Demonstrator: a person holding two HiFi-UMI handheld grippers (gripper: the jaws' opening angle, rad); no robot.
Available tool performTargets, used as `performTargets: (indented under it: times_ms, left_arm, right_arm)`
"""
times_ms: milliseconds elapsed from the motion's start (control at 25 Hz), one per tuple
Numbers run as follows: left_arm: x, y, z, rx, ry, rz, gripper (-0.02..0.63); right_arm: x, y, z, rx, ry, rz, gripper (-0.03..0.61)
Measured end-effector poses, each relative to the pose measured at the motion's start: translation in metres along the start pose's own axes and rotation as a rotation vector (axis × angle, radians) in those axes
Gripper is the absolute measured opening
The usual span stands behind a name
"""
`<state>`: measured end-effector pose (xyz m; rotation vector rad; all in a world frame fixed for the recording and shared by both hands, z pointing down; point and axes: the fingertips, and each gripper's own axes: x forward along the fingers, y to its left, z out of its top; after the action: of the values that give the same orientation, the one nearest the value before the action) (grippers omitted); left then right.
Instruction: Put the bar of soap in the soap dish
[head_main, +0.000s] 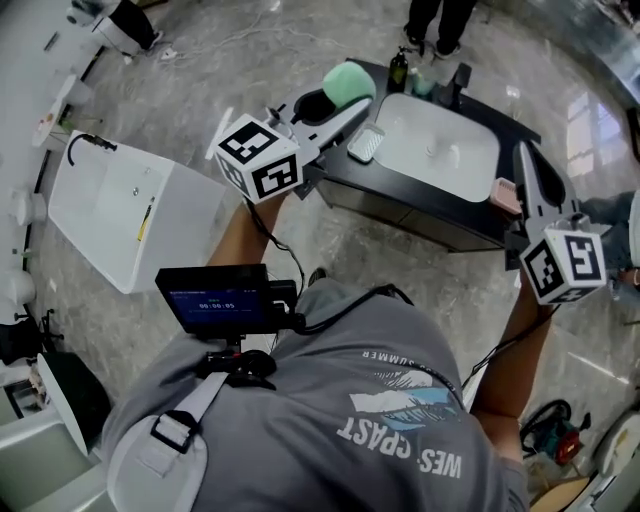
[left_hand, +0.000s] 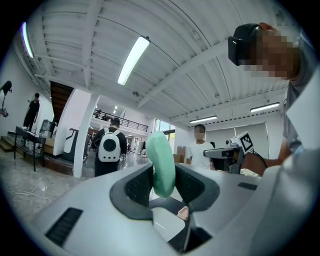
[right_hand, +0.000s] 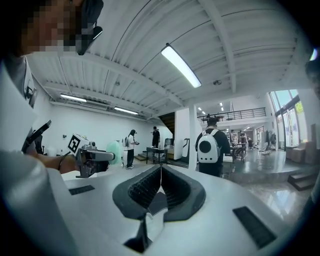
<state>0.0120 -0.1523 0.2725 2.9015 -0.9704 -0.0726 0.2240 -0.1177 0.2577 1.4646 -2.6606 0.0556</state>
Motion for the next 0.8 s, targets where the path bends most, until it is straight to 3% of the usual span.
performTargets:
  times_ms: [400,800]
  left_arm:
    - [0.024,-0.022,-0.003,0.023,0.042,0.037,0.135]
    - [0.041,0.001,-0.013,0.018,0.086,-0.018,0.135]
  right_arm:
    - [-0.009,-0.026,-0.014,0.018,-0.003,0.038,0.006]
    - [0.005,-0.035,-0.021,0.040,0.014,-0.031,0.006]
